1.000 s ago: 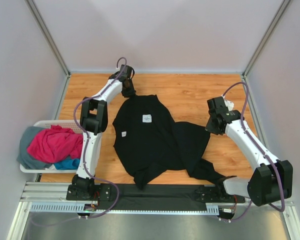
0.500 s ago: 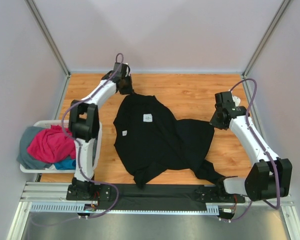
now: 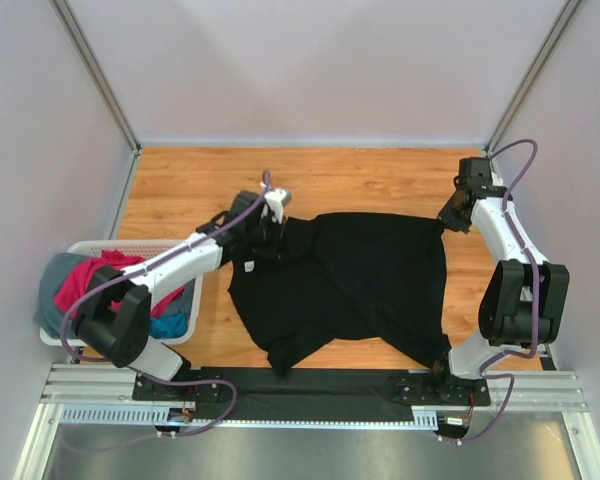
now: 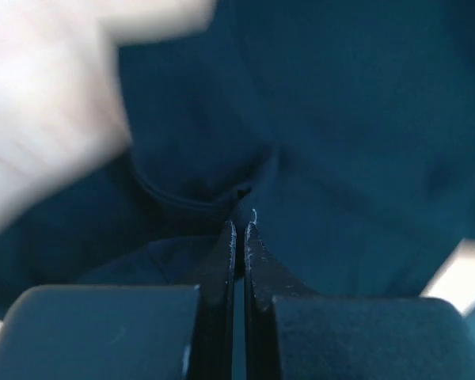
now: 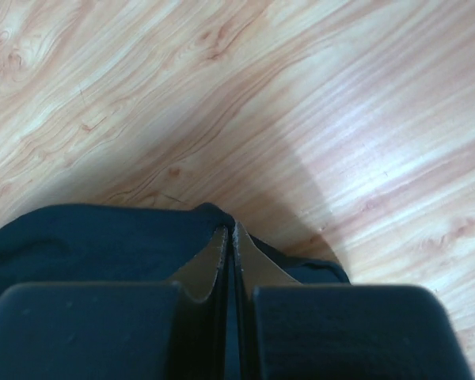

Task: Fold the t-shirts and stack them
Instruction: Flatten the tshirt out

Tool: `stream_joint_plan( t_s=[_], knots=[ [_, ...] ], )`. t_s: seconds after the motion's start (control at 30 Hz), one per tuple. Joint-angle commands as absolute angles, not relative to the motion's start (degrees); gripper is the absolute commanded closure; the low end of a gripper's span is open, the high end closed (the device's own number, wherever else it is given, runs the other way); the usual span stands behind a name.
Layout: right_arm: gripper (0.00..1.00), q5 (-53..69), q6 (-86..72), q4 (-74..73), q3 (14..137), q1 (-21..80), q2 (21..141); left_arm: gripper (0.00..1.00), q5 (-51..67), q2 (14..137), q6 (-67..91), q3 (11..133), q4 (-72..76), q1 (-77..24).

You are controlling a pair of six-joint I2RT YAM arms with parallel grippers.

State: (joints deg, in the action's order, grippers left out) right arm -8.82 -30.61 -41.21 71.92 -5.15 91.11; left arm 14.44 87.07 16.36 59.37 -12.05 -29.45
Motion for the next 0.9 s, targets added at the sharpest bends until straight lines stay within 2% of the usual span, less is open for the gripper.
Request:
stream_joint_plan(
  t_s=[0.0,0.13,0.2,0.23,0.27,0.43,0.57,0.63,0.87],
  knots=[
    [0.99,-10.0,-27.7,-40.0,74.7,-4.8,92.0,1.0,11.3,80.1,14.1,54.0,-13.3,-36.1],
    [1.0,-10.6,-27.1,-39.6,73.5,-4.8,91.2,1.0,8.0,72.7,15.4,47.2,-17.4,-42.3],
    [0.99,-11.0,-26.6,-39.5,72.8,-4.8,90.7,0.95,5.3,69.7,16.8,45.4,-18.4,-44.2],
    [1.0,-11.1,-26.3,-39.2,72.4,-4.8,90.3,0.86,3.6,69.3,16.6,44.5,-17.9,-47.3],
    [1.0,-11.2,-26.2,-39.3,72.1,-4.9,90.2,0.71,3.1,69.3,17.0,44.7,-17.7,-48.2],
    [1.0,-11.4,-25.9,-39.7,71.5,-4.9,89.0,0.53,-3.7,71.7,25.4,47.2,-22.9,-49.7],
    [0.99,-11.1,-25.5,-39.5,70.1,-4.9,87.8,0.27,-18.0,68.9,32.0,46.8,-25.4,-49.6],
    [1.0,-10.8,-25.3,-39.2,69.1,-4.9,87.3,0.25,-17.2,67.5,32.6,46.0,-23.4,-48.0],
    [0.99,-9.4,-25.1,-38.9,67.2,-4.9,86.5,0.27,-12.4,71.5,39.4,44.2,-22.2,-41.7]
  ],
)
